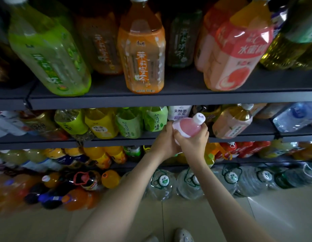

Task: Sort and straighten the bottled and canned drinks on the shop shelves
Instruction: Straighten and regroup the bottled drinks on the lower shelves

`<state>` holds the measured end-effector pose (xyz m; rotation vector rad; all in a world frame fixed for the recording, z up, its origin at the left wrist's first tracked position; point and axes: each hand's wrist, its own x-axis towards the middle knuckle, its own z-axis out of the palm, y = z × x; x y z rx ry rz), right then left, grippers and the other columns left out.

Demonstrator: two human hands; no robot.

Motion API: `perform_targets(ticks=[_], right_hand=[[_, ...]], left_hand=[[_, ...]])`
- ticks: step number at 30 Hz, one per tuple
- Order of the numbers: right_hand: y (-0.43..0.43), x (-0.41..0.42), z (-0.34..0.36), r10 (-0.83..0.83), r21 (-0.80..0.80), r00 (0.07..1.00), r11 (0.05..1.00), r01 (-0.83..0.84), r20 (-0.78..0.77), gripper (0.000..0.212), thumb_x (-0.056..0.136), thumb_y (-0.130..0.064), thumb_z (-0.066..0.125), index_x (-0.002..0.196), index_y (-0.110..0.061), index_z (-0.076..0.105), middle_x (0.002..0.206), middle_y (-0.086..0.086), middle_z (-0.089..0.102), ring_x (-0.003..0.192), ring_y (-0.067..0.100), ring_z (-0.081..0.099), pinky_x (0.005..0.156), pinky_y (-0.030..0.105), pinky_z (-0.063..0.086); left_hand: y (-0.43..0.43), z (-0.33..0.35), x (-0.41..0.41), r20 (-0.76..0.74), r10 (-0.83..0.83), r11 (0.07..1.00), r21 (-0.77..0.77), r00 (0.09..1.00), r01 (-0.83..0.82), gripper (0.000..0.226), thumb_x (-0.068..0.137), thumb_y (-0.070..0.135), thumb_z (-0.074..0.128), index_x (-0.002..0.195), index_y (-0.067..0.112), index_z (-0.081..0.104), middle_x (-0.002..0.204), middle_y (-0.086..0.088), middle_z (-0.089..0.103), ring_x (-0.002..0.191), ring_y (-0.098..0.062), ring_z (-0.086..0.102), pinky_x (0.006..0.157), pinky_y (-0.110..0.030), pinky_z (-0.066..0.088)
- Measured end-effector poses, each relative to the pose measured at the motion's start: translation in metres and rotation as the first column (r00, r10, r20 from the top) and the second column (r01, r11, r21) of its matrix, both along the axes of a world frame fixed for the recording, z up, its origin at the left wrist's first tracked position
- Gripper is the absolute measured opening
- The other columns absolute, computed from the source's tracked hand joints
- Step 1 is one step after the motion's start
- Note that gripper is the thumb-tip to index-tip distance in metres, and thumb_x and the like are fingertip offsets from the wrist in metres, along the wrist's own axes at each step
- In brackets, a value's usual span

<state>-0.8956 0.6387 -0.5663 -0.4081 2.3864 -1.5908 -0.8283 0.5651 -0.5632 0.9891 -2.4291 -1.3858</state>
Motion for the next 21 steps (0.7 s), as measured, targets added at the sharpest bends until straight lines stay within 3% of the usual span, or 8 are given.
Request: perform_targets(ticks=[2,5,7,9,12,16,19,21], right_hand=[[-0.015,-0.011,-0.013,-0.036,-0.027,0.997,0.999,0.035,-0.064,0.093,0.06,-0.026,0.085,0.136,-0.007,0.034,0.129,0.013,0.04,0.121,0.031,0.038,0.101,0.047,0.039],[-0.036,-0.026,-0.031,-0.078,-0.047,0.985,0.996,0.071,-0.154,0.093,0.06,-0.029,0.086,0.133,-0.002,0.036,0.127,0.017,0.042,0.119,0.037,0.039,0.1,0.052,0.037],[-0.047,-0.032,-0.04,-0.075,-0.05,0.969,0.997,0.065,-0.234,0.092,0.059,-0.031,0.086,0.13,0.001,0.039,0.123,0.02,0.044,0.116,0.04,0.041,0.098,0.054,0.038],[-0.057,-0.037,-0.048,-0.067,-0.047,0.951,0.997,0.056,-0.303,0.09,0.057,-0.032,0.087,0.126,0.003,0.042,0.119,0.021,0.048,0.112,0.042,0.044,0.096,0.053,0.04],[-0.068,-0.043,-0.055,-0.051,-0.021,0.931,0.999,0.046,-0.362,0.09,0.056,-0.038,0.086,0.124,0.003,0.045,0.114,0.019,0.05,0.107,0.042,0.048,0.095,0.046,0.038],[-0.062,-0.047,-0.059,0.014,0.028,0.938,1.0,-0.005,-0.345,0.101,0.052,-0.038,0.09,0.13,0.005,0.042,0.122,0.022,0.048,0.114,0.042,0.045,0.096,0.044,0.037],[-0.052,-0.05,-0.057,0.093,0.041,0.951,0.996,-0.084,-0.293,0.102,0.059,-0.03,0.09,0.138,0.004,0.035,0.131,0.023,0.042,0.122,0.04,0.039,0.098,0.044,0.037],[-0.039,-0.056,-0.057,0.106,0.023,0.944,0.994,-0.105,-0.313,0.091,0.068,-0.024,0.085,0.138,0.005,0.035,0.131,0.023,0.043,0.121,0.038,0.038,0.097,0.039,0.036]], left_hand=[[-0.006,-0.014,-0.011,-0.056,0.03,0.999,-0.031,0.998,-0.032,0.075,0.077,0.035,0.07,0.137,0.023,0.027,0.132,-0.002,0.052,0.112,-0.022,0.057,0.087,-0.036,0.05],[-0.016,-0.037,-0.03,-0.057,0.066,0.983,-0.166,0.996,-0.074,0.073,0.085,0.023,0.063,0.144,0.018,0.02,0.124,-0.009,0.058,0.097,-0.031,0.064,0.065,-0.029,0.045],[-0.022,-0.054,-0.039,-0.044,0.11,0.964,-0.237,0.993,-0.117,0.076,0.087,0.019,0.062,0.147,0.013,0.016,0.12,-0.012,0.06,0.093,-0.033,0.065,0.063,-0.031,0.046],[-0.027,-0.067,-0.045,-0.094,0.144,0.976,-0.153,0.985,-0.157,0.072,0.088,0.018,0.061,0.148,0.014,0.02,0.126,-0.011,0.059,0.105,-0.03,0.062,0.08,-0.038,0.053],[-0.025,-0.07,-0.048,-0.131,0.217,0.975,-0.025,0.967,-0.222,0.059,0.091,0.014,0.056,0.145,0.015,0.031,0.134,-0.007,0.053,0.119,-0.022,0.054,0.097,-0.036,0.047],[-0.02,-0.061,-0.047,0.119,0.286,0.902,-0.369,0.951,-0.226,0.028,0.098,0.016,0.042,0.117,-0.002,0.05,0.106,-0.02,0.065,0.095,-0.034,0.063,0.07,-0.035,0.043],[-0.021,-0.057,-0.048,0.183,0.264,0.907,-0.382,0.947,-0.179,0.023,0.098,0.017,0.045,0.104,-0.003,0.054,0.097,-0.017,0.064,0.09,-0.034,0.063,0.062,-0.031,0.037],[-0.016,-0.057,-0.051,0.141,0.318,0.911,-0.318,0.937,-0.262,0.03,0.094,0.025,0.055,0.107,-0.001,0.049,0.1,-0.016,0.062,0.093,-0.033,0.063,0.062,-0.03,0.039]])
